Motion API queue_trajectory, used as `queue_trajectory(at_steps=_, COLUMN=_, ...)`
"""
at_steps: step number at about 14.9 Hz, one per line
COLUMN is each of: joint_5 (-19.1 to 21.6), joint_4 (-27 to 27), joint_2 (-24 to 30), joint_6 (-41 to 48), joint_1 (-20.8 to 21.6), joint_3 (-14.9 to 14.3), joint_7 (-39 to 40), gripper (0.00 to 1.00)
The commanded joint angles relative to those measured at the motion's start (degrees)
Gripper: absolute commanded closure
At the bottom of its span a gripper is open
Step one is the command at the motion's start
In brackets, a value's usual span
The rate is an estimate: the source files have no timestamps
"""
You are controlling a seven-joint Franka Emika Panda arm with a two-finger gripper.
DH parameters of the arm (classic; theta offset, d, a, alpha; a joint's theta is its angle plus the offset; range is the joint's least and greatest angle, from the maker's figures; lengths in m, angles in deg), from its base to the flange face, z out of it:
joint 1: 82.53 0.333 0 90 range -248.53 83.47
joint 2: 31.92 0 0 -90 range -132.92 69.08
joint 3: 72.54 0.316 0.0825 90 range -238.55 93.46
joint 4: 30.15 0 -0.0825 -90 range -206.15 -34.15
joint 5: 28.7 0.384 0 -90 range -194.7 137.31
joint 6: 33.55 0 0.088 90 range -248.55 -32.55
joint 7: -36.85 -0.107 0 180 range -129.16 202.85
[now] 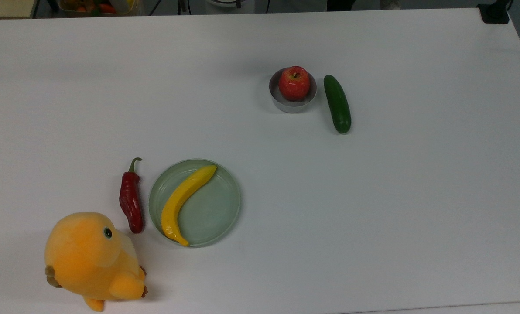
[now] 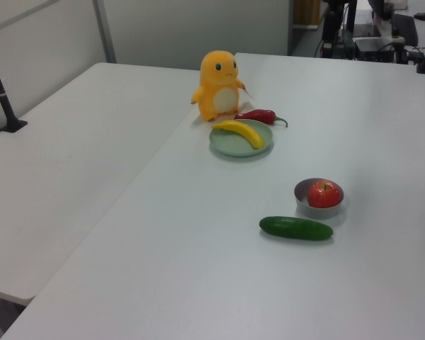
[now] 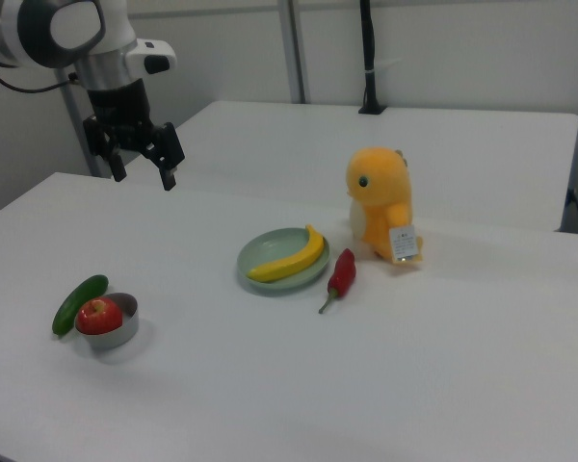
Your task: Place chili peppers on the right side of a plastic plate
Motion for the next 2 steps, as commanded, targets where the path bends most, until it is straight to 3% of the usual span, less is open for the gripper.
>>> queue_trajectory(at_steps=1, joint_5=0.2, joint_4=-1.1, joint_2=0.1, joint_6=-1.7, joint_1=1.3, joint_3=-1.3, joint_7=1.4, gripper=0.00)
queue_trajectory(at_steps=2, joint_5=0.2, joint_4=-1.1, joint_2=-0.1, joint_6=-1.7, joint_1=1.3, joint_3=-1.3, joint_7=1.4, gripper=0.00)
